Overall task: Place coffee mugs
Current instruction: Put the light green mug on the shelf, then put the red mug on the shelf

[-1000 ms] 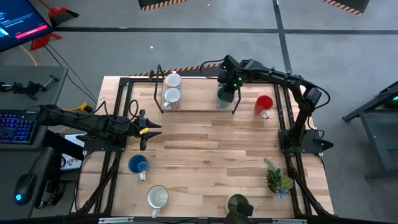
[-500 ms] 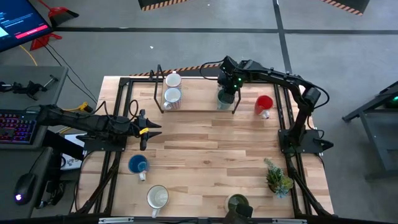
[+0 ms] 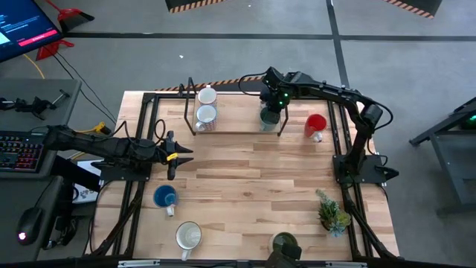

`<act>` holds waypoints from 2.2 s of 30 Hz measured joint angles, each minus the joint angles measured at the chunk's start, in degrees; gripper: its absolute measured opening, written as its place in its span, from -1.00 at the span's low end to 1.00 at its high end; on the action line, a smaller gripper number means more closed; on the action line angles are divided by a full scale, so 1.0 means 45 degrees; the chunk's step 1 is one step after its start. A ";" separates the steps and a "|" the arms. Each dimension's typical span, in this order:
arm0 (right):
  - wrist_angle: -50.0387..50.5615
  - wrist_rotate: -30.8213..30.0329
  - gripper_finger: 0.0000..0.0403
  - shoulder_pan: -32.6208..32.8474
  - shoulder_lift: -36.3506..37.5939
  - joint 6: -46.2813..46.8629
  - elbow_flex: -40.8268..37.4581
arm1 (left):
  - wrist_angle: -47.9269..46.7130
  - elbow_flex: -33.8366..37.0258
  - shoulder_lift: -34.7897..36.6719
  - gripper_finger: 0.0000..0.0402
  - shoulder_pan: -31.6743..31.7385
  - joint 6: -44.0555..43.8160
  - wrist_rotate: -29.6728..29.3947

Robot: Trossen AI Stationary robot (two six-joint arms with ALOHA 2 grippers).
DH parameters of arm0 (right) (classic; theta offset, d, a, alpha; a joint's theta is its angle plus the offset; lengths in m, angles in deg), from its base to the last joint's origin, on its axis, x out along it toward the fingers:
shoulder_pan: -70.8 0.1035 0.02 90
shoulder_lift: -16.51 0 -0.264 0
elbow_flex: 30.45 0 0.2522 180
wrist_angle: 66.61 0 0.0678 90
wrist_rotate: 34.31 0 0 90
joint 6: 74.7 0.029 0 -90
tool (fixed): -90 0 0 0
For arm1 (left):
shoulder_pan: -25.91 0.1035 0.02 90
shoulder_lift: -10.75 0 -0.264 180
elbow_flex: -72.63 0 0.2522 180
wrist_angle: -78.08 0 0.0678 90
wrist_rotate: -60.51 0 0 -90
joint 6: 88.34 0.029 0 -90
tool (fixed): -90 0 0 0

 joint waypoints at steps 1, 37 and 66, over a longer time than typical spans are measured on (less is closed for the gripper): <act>0.0018 0.0000 -0.91 0.0000 0.0000 0.0000 0.0000 | 0.0000 0.0000 0.0000 -0.39 0.0000 0.0000 0.0000; 0.0049 -0.0243 -0.54 0.0005 0.0214 0.0429 -0.0075 | -0.0008 0.0000 0.0000 -0.39 -0.0002 -0.0005 0.0003; 0.6101 -0.2341 -0.54 0.0064 0.5007 0.2557 -0.0044 | -0.0015 0.0000 0.0001 -0.39 -0.0005 0.0000 0.0005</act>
